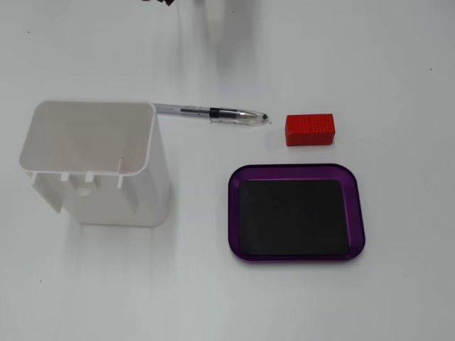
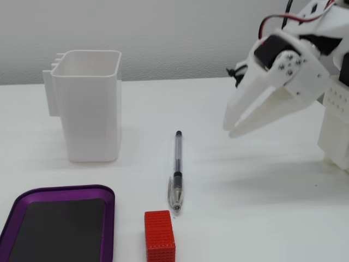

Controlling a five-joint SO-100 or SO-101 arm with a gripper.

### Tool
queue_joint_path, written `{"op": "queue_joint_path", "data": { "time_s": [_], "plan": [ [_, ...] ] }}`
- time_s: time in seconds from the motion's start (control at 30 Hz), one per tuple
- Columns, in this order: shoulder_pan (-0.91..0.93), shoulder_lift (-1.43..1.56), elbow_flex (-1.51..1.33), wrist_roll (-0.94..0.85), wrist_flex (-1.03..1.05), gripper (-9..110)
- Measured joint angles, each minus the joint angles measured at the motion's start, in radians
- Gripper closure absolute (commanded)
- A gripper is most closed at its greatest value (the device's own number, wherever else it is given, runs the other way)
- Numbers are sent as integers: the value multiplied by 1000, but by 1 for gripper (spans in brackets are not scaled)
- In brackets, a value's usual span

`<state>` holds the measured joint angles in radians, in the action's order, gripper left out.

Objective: Pick up the pen and put it in the pen holder.

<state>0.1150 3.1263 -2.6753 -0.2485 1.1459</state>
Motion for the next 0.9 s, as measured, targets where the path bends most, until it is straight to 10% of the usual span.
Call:
{"op": "queue_joint_path", "data": {
  "time_s": [0.53,0.9],
  "plan": [
    [-11,-1230,652,100,32,78],
    [-3,-1466,718,124,-55,78]
  ]
}}
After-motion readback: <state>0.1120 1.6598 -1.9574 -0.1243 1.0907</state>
